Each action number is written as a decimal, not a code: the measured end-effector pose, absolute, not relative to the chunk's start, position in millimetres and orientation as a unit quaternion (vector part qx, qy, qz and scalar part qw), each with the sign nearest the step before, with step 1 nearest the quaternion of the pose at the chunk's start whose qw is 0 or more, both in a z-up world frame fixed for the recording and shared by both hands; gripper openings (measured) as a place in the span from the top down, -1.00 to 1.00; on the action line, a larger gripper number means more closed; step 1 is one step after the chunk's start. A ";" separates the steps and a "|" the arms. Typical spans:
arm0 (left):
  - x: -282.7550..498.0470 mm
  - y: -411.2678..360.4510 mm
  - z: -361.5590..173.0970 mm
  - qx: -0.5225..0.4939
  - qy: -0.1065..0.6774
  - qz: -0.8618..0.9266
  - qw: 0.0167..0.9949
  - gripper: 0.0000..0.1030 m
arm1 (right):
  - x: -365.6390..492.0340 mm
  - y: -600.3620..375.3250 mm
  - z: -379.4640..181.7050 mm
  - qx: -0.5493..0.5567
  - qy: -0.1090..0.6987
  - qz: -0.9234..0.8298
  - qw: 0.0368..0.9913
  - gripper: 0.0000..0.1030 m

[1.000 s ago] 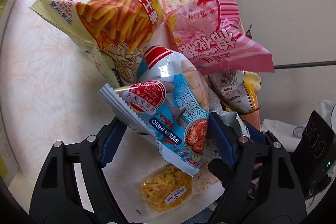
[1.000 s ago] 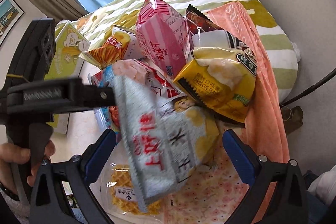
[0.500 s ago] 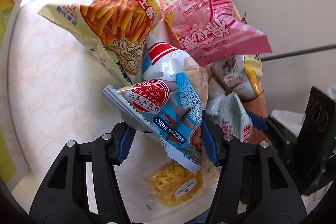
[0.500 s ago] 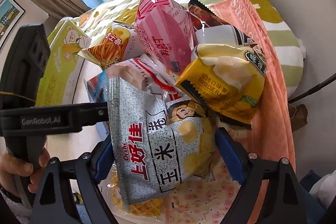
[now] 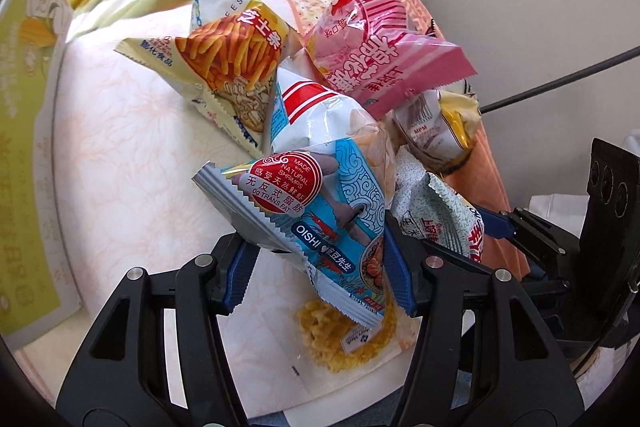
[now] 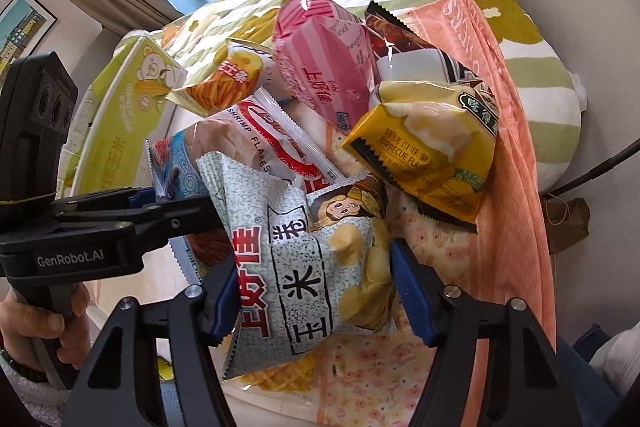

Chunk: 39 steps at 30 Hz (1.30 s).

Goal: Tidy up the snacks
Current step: 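Carry both bags over the box and release them inside with both tools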

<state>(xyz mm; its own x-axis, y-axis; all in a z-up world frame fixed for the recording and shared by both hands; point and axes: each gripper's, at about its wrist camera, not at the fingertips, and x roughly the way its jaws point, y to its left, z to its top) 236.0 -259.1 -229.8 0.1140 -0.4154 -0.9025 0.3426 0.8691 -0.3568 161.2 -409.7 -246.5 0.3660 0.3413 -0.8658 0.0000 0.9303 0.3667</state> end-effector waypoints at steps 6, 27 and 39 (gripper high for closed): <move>219.5 -240.1 -214.6 -0.049 0.599 -0.245 0.761 -0.04 | 148.1 -407.9 -232.2 0.154 0.544 0.119 0.816 -0.23; 202.6 -59.3 -89.3 -0.137 0.462 -0.140 0.865 -0.04 | 158.5 -326.9 -132.0 0.075 0.449 0.212 0.865 -0.23; 252.0 77.7 -106.6 -0.147 0.487 -0.102 0.855 -0.05 | 219.2 -193.6 -107.0 0.059 0.425 0.252 0.867 -0.23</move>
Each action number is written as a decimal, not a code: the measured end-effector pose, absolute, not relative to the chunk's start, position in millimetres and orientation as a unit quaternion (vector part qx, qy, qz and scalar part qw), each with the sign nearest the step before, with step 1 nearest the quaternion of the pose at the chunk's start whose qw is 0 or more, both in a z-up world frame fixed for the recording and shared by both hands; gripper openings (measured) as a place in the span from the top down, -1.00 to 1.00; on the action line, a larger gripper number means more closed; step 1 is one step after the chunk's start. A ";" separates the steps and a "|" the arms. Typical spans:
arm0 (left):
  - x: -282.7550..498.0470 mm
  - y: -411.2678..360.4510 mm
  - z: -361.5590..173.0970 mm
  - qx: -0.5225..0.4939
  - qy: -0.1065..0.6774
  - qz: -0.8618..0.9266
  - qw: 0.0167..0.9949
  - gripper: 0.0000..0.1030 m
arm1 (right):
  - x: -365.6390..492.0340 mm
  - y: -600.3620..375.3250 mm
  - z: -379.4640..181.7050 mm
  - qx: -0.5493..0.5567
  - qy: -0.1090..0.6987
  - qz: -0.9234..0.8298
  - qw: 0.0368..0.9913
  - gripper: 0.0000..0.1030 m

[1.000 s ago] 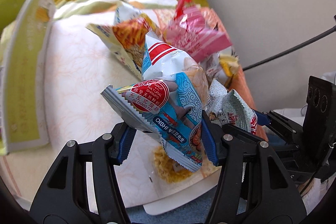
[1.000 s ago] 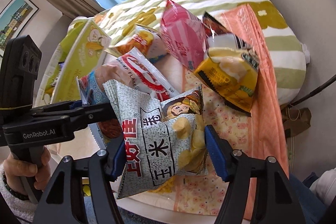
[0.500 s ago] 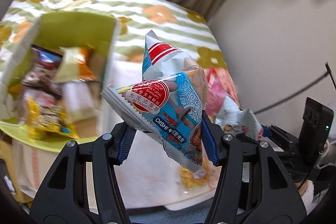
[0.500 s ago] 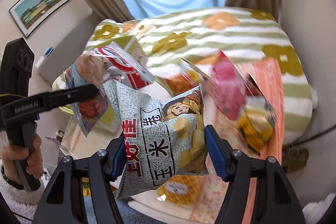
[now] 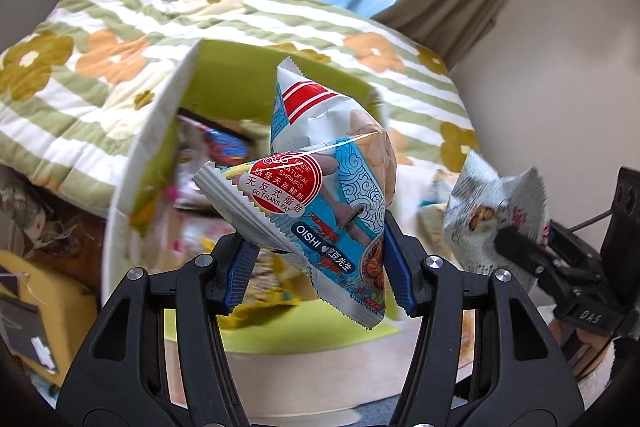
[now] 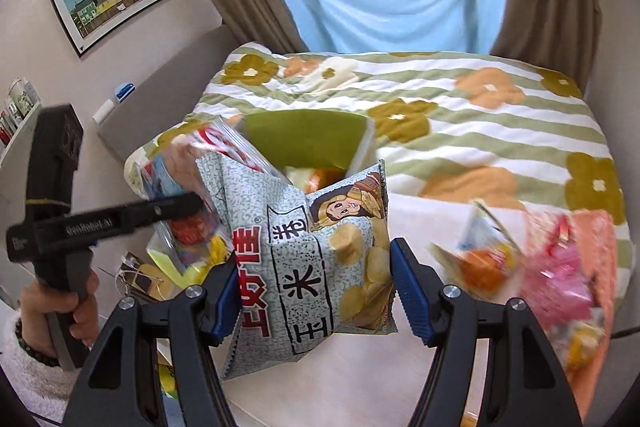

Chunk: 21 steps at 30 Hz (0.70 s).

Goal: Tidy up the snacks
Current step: 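Carry both bags over the box and release them inside with both tools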

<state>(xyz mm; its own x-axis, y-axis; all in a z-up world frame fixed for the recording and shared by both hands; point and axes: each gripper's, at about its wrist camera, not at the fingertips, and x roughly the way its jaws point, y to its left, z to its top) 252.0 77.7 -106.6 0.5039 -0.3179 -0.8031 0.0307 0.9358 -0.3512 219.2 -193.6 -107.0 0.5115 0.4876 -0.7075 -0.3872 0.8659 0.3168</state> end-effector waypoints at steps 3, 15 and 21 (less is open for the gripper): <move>264.0 98.2 -122.1 -0.146 0.502 -0.121 0.843 -0.05 | 230.8 -160.7 -107.5 0.051 0.427 0.254 0.867 -0.23; 284.3 132.5 -155.2 -0.138 0.541 -0.142 0.817 -0.99 | 245.6 -101.8 -122.0 0.044 0.453 0.218 0.863 -0.23; 274.2 150.3 -139.3 -0.137 0.523 -0.111 0.834 -0.99 | 249.9 -88.0 -126.3 0.019 0.455 0.244 0.856 -0.23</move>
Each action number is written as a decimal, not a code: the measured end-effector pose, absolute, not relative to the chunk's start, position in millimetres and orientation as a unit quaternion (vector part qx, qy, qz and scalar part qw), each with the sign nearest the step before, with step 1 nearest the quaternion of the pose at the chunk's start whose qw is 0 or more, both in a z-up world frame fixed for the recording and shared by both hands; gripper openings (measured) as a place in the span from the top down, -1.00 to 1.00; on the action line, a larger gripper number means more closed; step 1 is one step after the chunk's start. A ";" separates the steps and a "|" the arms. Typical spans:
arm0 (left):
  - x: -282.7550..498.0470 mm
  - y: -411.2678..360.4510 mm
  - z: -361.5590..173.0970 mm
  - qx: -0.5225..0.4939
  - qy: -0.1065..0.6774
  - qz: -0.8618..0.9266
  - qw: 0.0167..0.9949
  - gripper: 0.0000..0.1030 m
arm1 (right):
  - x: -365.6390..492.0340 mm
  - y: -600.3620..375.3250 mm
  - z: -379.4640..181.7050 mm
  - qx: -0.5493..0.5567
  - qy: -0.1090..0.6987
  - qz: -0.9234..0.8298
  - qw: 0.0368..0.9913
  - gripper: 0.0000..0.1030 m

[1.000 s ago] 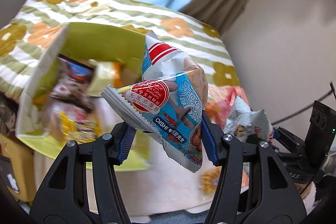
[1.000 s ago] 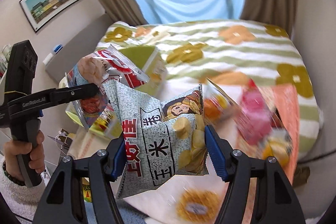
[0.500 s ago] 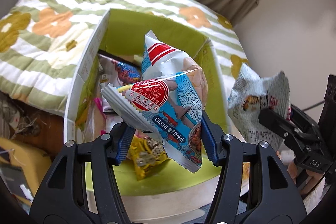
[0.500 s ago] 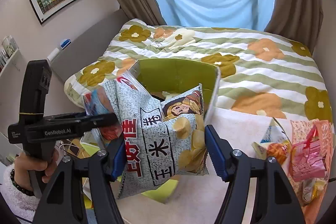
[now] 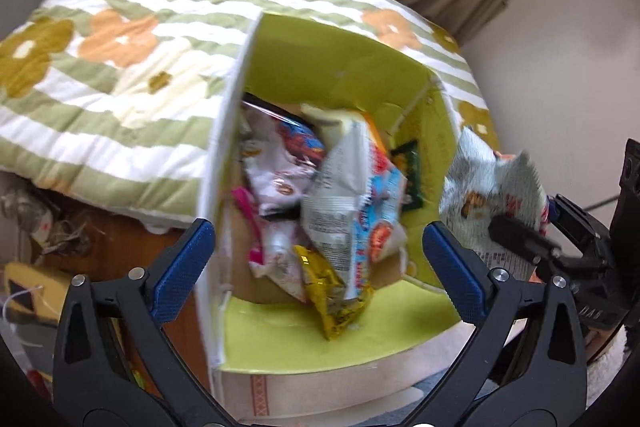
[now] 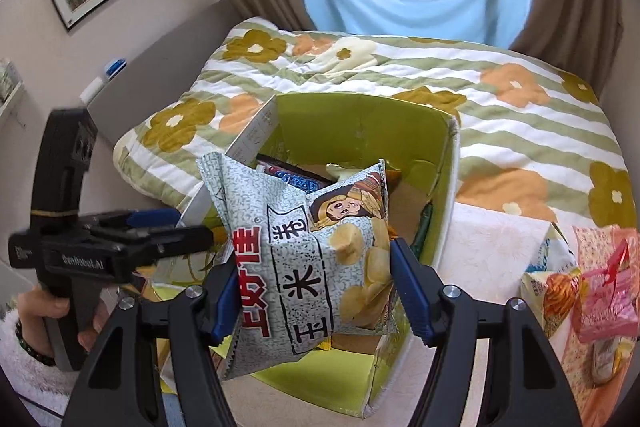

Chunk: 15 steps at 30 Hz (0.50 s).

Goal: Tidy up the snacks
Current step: 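Carry both bags over the box and release them inside with both tools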

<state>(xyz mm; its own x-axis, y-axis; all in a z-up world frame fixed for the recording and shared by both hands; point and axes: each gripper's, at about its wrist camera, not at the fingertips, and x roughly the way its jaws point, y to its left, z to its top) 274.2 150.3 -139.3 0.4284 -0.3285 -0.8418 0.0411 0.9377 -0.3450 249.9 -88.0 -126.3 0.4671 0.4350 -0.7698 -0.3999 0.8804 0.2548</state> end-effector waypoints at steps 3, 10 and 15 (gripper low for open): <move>272.1 153.9 -138.2 -0.154 0.520 -0.109 0.833 -0.99 | 250.2 -81.6 -134.0 -0.007 0.465 0.250 0.849 -0.23; 270.5 149.8 -140.7 -0.144 0.522 -0.101 0.835 -0.99 | 247.6 -80.9 -154.9 -0.015 0.488 0.249 0.836 -0.28; 263.6 149.5 -136.7 -0.138 0.515 -0.102 0.840 -0.99 | 240.7 -85.2 -159.9 -0.004 0.480 0.231 0.846 -0.95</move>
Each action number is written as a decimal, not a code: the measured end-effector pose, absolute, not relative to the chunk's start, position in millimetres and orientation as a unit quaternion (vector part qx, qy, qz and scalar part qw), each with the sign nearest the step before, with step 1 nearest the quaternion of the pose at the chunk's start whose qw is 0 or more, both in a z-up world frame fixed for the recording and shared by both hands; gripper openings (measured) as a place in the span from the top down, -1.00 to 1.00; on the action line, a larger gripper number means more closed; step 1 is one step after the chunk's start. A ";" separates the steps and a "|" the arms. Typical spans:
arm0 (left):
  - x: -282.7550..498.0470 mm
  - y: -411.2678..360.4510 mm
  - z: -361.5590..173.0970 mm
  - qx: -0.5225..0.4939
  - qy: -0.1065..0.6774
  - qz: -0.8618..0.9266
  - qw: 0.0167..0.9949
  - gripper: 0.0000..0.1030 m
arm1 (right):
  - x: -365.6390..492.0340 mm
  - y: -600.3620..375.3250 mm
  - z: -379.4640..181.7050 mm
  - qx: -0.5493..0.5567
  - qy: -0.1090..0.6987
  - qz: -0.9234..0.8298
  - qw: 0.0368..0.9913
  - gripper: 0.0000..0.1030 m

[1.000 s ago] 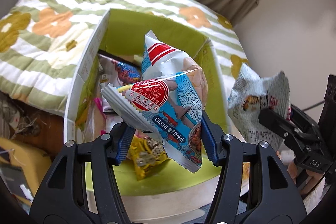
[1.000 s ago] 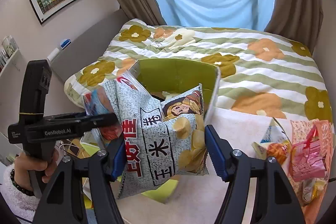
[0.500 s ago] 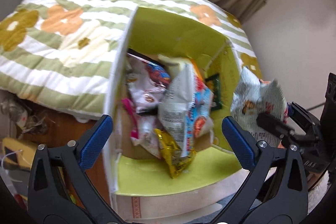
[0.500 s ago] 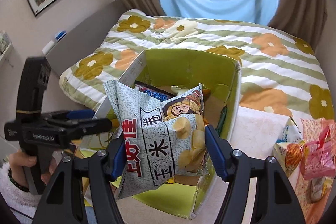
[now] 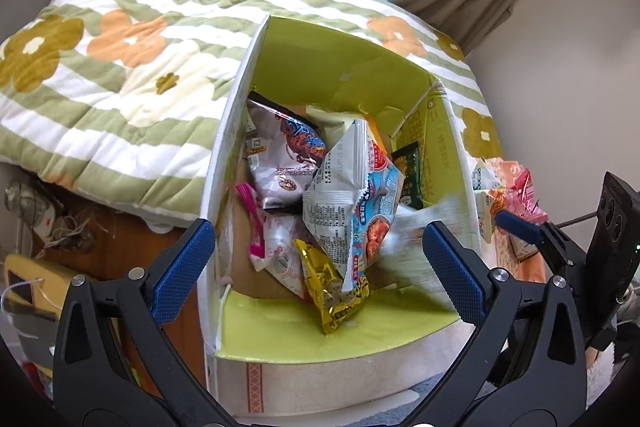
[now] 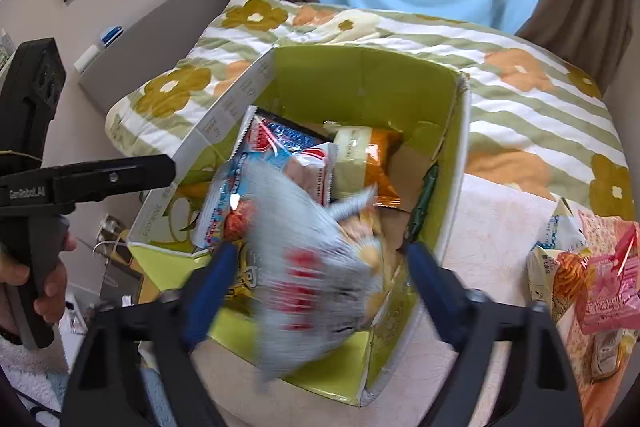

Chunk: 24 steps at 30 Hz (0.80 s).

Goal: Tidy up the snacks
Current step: 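Carry both bags over the box and release them inside with both tools, then grasp a cheese-stick bag with the left tool while the right tool grasps the waffle pack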

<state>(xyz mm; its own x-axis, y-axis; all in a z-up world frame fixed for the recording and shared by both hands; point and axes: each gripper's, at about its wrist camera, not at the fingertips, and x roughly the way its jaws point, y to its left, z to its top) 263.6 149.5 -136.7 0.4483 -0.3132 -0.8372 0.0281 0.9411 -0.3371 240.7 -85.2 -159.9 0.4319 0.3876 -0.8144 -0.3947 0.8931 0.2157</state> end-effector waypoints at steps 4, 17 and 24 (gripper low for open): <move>257.2 151.7 -137.1 -0.138 0.512 -0.110 0.841 -0.99 | 229.6 -90.0 -155.3 0.006 0.455 0.223 0.862 -0.98; 247.6 136.3 -124.0 -0.104 0.497 -0.163 0.846 -0.99 | 195.7 -98.2 -138.5 0.040 0.434 0.156 0.887 -0.98; 244.8 94.2 -108.3 -0.074 0.486 -0.202 0.847 -0.99 | 175.0 -131.7 -127.7 0.069 0.418 0.107 0.899 -0.98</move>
<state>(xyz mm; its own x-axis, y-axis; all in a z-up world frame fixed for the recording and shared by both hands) 244.8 94.2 -108.3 0.4462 -0.4138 -0.7935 0.2693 0.9076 -0.3219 175.0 -131.7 -127.7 0.6274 0.2507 -0.7373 -0.1346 0.9674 0.2145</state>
